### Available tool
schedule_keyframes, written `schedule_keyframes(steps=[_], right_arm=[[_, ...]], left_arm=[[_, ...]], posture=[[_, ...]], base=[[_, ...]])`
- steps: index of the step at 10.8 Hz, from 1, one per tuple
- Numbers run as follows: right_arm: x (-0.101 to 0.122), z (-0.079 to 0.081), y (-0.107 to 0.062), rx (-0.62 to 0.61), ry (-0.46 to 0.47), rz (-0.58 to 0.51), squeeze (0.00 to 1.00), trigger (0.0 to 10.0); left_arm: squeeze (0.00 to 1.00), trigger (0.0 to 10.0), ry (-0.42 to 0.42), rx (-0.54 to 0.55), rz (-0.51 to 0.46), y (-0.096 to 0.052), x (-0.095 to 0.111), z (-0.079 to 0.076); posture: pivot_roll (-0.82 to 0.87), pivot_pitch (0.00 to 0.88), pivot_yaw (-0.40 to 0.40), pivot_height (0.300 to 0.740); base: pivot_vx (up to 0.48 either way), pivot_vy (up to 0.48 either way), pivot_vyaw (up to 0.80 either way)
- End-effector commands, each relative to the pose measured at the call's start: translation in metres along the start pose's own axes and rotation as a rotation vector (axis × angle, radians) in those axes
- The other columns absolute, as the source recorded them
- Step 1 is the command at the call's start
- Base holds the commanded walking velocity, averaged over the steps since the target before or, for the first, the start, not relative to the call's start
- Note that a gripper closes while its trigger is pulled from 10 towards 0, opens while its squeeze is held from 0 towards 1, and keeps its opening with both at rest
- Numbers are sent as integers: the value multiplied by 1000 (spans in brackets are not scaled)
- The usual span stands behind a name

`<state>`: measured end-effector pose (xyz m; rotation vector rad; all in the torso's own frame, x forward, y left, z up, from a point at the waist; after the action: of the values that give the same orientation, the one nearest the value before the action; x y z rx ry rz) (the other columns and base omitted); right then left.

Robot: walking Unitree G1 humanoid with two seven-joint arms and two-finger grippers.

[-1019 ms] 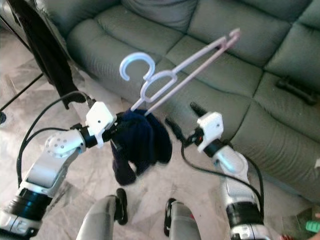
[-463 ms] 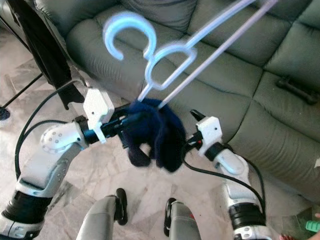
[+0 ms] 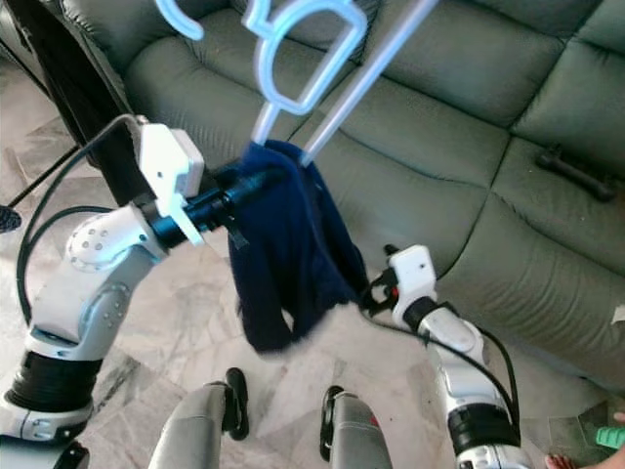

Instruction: Hang hanger

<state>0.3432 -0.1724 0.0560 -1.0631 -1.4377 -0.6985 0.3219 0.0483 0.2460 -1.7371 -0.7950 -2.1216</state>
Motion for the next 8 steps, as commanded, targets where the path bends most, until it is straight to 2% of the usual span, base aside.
schedule_keyframes(steps=[1,2,3,4,5,6,7,8], right_arm=[[-17,-10,-7,-58,14,63,0,10000],[-8,-15,-6,-84,-7,19,0,10000],[-11,-23,-5,-120,-25,60,0,10000],[-32,-23,-10,-116,-9,160,0,10000],[-55,-26,-20,-145,64,249,0,10000],[-69,-35,-27,-217,151,297,0,8275],[-81,-51,-39,-331,250,340,0,0],[-84,-65,-46,-404,247,355,0,0]], left_arm=[[0,0,35,22,-74,0,24,6],[0,0,36,14,-60,1,21,5],[0,0,53,11,-43,-1,15,3],[0,0,53,20,-58,-2,19,5],[0,0,60,41,-73,-3,26,12],[0,0,71,60,-81,-5,31,19],[0,0,98,92,-68,-11,32,32],[0,0,104,102,-40,-15,28,37]], posture=[[37,247,-24,740],[37,247,-24,740],[29,246,-25,740],[32,244,-29,740],[37,243,-32,740],[37,243,-32,740],[39,243,-33,740],[37,242,-29,740]], base=[[0,0,0],[0,0,0],[0,0,0],[0,0,0],[0,0,0],[0,0,0],[0,0,0],[0,0,0]])
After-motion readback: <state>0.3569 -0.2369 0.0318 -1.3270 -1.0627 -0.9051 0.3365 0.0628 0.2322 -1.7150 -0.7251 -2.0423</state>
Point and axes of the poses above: a point about 5 cm out from each wrist's last joint towards the gripper, its own y axis pointing out of the wrist towards the gripper, its own x axis along the axis of the wrist's last joint, z = x × y, the point moved 6 cm from there along y, pointing out of the wrist towards the gripper, and after that the axes turned 5 degrees about -y, right-handed, at the moved point
